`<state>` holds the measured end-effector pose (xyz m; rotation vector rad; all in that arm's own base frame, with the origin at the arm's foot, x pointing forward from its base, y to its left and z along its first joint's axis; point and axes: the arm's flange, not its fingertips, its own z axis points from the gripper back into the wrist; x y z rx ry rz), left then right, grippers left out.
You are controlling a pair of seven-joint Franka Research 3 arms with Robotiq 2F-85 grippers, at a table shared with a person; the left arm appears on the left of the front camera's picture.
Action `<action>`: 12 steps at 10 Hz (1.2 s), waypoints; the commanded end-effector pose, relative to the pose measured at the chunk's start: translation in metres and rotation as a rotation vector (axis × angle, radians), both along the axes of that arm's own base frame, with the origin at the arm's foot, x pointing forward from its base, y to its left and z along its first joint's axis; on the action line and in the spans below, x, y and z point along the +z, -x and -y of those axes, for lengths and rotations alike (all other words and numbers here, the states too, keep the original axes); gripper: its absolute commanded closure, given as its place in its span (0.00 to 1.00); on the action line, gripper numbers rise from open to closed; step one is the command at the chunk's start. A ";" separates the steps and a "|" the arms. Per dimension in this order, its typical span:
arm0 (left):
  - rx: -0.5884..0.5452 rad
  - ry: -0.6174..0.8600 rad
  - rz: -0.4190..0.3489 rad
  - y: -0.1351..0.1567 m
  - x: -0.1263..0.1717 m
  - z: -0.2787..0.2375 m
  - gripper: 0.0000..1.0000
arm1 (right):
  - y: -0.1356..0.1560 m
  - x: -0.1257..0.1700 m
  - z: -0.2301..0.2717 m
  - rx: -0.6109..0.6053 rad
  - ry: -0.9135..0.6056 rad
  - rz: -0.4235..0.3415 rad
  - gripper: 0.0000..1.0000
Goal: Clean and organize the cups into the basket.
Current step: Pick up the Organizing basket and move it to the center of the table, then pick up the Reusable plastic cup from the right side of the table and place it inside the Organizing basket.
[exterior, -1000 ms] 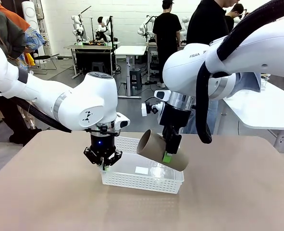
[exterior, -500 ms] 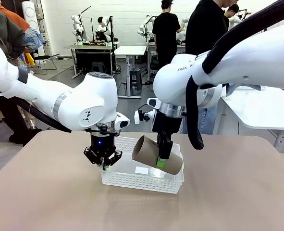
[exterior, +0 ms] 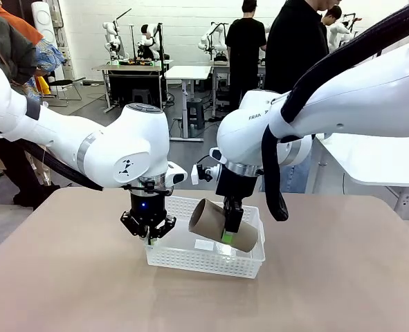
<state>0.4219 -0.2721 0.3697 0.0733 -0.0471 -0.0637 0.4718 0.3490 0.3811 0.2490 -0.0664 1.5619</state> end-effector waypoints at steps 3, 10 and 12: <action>0.001 -0.004 0.002 0.002 0.000 0.000 1.00 | -0.011 -0.021 -0.006 -0.030 0.049 -0.013 0.15; 0.001 -0.004 0.002 0.002 0.000 0.000 1.00 | -0.008 -0.021 -0.008 -0.019 0.073 -0.084 0.00; 0.001 -0.004 0.002 0.002 0.000 0.000 1.00 | 0.002 -0.009 0.000 -0.023 0.055 -0.074 0.00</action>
